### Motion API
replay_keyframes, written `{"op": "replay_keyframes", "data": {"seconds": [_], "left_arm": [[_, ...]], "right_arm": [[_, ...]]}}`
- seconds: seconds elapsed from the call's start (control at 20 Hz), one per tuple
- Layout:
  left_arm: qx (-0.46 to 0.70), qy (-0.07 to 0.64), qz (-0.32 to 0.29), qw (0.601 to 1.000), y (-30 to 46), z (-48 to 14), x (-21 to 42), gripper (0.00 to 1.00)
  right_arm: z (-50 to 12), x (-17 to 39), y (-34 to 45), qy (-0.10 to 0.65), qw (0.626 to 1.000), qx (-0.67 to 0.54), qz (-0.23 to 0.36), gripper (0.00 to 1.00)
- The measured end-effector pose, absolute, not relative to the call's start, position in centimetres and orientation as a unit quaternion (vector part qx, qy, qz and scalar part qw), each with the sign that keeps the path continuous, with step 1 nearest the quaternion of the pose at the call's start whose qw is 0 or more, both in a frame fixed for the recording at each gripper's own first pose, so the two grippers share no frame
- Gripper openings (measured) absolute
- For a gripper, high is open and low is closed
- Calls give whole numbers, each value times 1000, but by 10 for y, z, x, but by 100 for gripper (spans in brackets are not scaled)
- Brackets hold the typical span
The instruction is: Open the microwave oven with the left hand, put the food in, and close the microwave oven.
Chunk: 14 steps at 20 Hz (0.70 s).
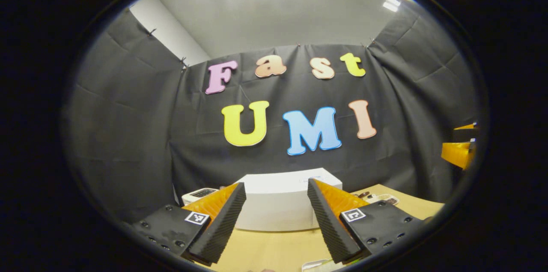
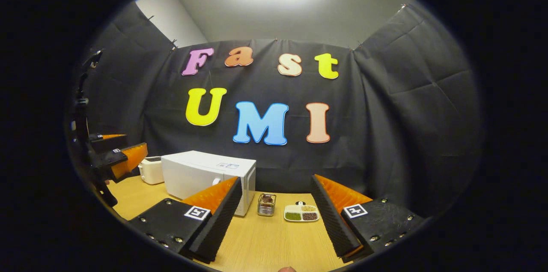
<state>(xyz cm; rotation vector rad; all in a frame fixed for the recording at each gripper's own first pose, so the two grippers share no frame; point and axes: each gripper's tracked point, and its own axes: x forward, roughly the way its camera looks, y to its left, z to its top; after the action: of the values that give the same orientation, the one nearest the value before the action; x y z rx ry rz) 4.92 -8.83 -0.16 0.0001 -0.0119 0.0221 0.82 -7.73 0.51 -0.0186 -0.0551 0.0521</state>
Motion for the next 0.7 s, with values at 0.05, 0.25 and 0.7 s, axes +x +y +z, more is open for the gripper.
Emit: {"op": "replay_keyframes", "data": {"seconds": [0.05,0.25,0.7], "left_arm": [[-5,-8,9,1000,-93,-3,59,98],[-17,-7,-14,1000,-112,-14,107,98],[-25,35,-79,996,-166,-87,203,96]], "right_arm": [[7,10,-82,-31,999,-8,20,97],[10,17,-94,-34,999,4,-9,97],[8,31,-120,-14,996,-10,-93,97]]}}
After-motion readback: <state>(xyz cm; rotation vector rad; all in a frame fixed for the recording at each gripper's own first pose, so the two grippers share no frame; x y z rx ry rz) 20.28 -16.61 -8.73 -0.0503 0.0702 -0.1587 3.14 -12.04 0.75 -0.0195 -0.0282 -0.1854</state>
